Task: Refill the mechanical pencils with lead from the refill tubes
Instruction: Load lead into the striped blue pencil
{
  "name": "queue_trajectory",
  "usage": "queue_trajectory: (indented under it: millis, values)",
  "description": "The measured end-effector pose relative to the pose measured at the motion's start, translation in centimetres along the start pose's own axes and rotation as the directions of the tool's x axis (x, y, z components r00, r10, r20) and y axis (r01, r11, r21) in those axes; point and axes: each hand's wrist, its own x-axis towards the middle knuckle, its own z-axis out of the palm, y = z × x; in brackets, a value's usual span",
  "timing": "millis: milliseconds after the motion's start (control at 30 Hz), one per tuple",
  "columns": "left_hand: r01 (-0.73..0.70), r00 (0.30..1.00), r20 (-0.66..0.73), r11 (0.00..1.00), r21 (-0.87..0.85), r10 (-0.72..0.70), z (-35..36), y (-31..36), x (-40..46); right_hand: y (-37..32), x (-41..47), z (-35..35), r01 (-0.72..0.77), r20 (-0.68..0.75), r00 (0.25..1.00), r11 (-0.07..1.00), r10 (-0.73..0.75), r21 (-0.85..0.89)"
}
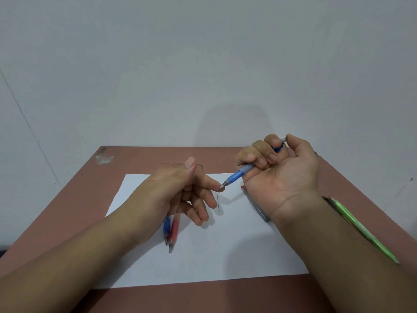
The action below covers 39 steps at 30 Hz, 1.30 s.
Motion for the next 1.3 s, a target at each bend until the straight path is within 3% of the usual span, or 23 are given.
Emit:
queue_trajectory:
  millis: [567, 967, 1300]
  values:
    - [-0.041, 0.999, 0.016, 0.998, 0.042, 0.040, 0.00, 0.01, -0.09, -0.12, -0.30, 0.33, 0.020, 0.015, 1.000, 0.999, -0.019, -0.029]
    - [-0.103, 0.993, -0.022, 0.945, 0.310, 0.115, -0.08, 0.10, -0.56, -0.07, -0.52, 0.55, -0.003, 0.045, 0.999, 0.996, 0.007, -0.087]
    - [-0.120, 0.991, -0.009, 0.934, 0.337, 0.131, -0.03, 0.13, -0.65, -0.17, -0.67, 0.71, 0.025, 0.067, 0.998, 0.991, -0.016, -0.132]
